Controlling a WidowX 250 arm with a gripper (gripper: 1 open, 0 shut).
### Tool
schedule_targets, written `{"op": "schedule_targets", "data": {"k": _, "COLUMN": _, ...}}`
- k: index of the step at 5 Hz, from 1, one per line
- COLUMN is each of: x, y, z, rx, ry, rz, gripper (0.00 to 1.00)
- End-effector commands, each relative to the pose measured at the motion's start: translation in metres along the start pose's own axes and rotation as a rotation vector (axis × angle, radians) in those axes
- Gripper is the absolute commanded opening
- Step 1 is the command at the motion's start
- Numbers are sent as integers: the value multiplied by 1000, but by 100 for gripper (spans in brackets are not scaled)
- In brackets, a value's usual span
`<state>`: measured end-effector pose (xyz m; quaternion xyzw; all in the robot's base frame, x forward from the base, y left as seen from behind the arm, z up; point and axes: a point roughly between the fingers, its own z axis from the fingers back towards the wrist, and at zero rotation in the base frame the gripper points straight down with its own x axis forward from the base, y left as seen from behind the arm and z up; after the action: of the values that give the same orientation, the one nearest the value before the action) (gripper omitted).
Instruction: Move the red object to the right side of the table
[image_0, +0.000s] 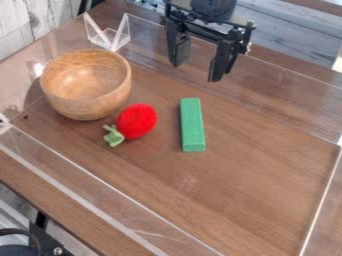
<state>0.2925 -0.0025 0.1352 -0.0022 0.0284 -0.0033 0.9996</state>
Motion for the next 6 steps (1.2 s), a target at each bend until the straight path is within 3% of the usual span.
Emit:
{"op": "schedule_targets", "data": {"k": 1, "x": -3, "y": 0, "z": -14, "rx": -4, "ry": 19, "rz": 24, "gripper": 100}}
{"op": "schedule_targets", "data": {"k": 2, "x": -14, "y": 16, "z": -28, "rx": -8, "ry": 10, "rz": 36, "gripper": 100}}
{"op": "schedule_targets", "data": {"k": 4, "x": -29, "y": 70, "z": -21, "rx": -23, "ry": -39, "rz": 37, "gripper": 100}}
{"op": "schedule_targets", "data": {"k": 6, "x": -19, "y": 91, "z": -34, "rx": -41, "ry": -73, "rz": -7, "gripper": 100}}
